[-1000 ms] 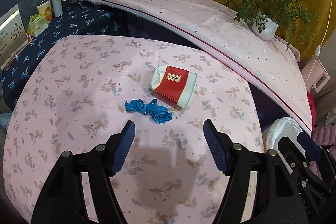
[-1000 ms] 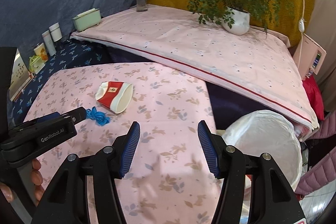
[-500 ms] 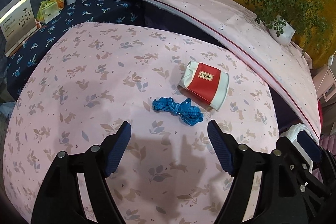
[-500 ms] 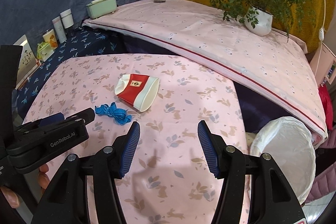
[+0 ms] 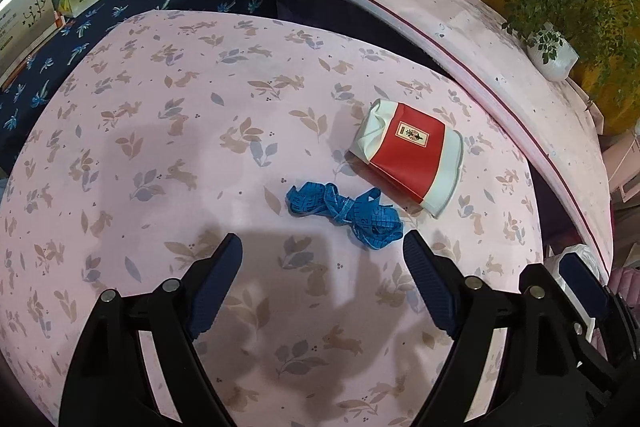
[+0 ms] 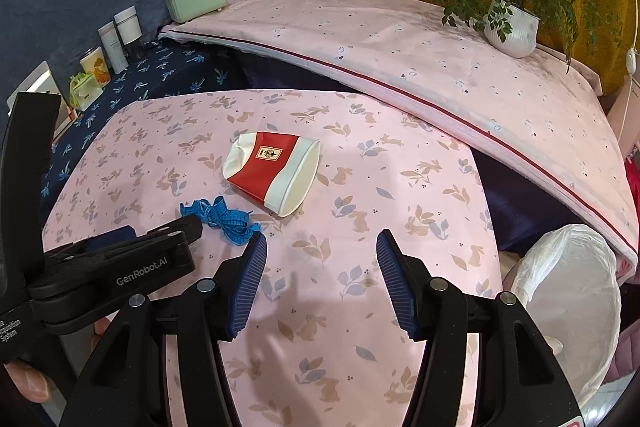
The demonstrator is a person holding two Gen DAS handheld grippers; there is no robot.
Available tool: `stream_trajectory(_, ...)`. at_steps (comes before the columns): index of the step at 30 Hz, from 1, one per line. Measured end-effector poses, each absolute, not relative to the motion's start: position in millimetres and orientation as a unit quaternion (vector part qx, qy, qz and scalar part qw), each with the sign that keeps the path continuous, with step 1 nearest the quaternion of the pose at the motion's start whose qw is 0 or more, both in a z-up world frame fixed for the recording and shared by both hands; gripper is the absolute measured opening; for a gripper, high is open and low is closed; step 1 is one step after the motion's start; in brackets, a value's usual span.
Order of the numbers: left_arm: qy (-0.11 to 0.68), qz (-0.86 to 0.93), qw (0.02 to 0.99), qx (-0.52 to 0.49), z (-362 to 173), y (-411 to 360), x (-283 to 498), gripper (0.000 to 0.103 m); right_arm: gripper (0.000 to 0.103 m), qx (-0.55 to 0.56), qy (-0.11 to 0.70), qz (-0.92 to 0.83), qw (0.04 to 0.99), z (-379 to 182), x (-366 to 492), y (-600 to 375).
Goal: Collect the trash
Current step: 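Grasp the blue string with the left tool while the right tool reaches the second paper cup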
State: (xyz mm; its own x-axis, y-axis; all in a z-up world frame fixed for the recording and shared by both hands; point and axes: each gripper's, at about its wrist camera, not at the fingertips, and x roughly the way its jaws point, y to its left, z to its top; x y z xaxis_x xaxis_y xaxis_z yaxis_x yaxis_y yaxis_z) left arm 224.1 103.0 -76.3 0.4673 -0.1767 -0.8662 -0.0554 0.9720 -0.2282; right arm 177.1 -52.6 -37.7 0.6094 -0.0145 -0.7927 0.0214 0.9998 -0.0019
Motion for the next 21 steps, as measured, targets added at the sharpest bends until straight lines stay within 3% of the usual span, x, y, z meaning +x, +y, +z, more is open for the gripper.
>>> stream_trajectory(6, 0.540, -0.029, 0.833, -0.117, -98.9, 98.9, 245.3, 0.075, 0.056, 0.014, 0.443, -0.019, 0.896, -45.2, 194.5, -60.3)
stream_trajectory(8, 0.553, -0.027, 0.824, -0.122, -109.3, 101.6, 250.4, 0.064, 0.056, 0.020, 0.446, -0.019, 0.894, -48.7, 201.8, -62.5)
stream_trajectory(10, 0.547, -0.024, 0.827, -0.123, -110.8, 104.2, 251.6, 0.062, 0.056, 0.029, 0.450, -0.015, 0.892, -52.4, 208.7, -63.2)
stream_trajectory(14, 0.543, -0.025, 0.829, -0.128, -111.5, 110.7, 254.7, 0.032, 0.056, 0.047, 0.460, -0.001, 0.887, -62.8, 224.4, -58.6)
stream_trajectory(17, 0.544, -0.031, 0.827, -0.137, -112.4, 116.7, 257.5, 0.018, 0.056, 0.070, 0.468, 0.015, 0.881, -70.5, 235.7, -53.8)
stream_trajectory(21, 0.542, -0.040, 0.828, -0.140, -112.6, 120.8, 259.6, 0.007, 0.055, 0.082, 0.482, 0.025, 0.872, -83.5, 249.1, -45.9)
